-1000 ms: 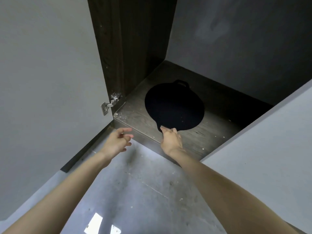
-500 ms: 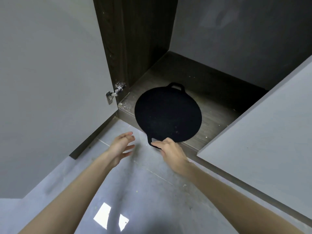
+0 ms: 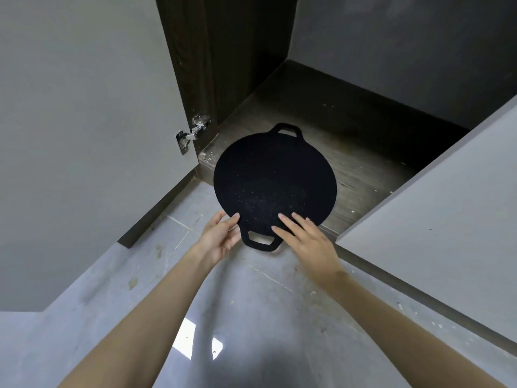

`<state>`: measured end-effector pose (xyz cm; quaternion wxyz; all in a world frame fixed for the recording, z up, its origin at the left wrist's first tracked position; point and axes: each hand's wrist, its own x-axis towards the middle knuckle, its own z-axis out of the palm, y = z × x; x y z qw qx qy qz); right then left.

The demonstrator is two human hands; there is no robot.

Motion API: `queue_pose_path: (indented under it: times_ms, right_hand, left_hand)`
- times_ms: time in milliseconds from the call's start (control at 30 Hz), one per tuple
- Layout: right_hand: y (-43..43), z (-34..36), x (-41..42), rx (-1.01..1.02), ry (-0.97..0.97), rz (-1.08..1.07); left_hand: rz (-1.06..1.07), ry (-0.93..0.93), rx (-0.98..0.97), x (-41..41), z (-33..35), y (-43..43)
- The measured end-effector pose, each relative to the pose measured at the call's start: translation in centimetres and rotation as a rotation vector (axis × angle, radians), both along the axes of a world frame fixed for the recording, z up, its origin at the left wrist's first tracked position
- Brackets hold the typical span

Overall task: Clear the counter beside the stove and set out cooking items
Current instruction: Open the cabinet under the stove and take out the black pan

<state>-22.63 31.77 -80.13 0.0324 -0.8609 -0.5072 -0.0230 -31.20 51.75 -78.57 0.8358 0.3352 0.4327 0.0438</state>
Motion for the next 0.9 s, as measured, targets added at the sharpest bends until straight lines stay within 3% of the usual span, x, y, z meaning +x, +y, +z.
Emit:
queue_pose_path:
  times_ms: [133,400,633,900]
  right_hand:
    - [0.3,-0.5,1.7,0.013,-0.044,0.01]
    - [1.0,3.3,1.4,0.118,-0.197,0.254]
    - [0.7,14.1,-1.5,0.074,-0.074,0.357]
    - [-0.5,31.4,-5.8,-0.028,0.185,0.378]
  left_hand:
    - [0.0,-0.003,0.026,-0.1,-0.8,0.5]
    - [0.075,-0.067,-0.069,-1.9,3.1,2.1]
    - [0.203,0.002,-0.221,-7.6,11.8,0.1]
    - [0.3,0.142,-0.294,-13.5,29.0,-2.2]
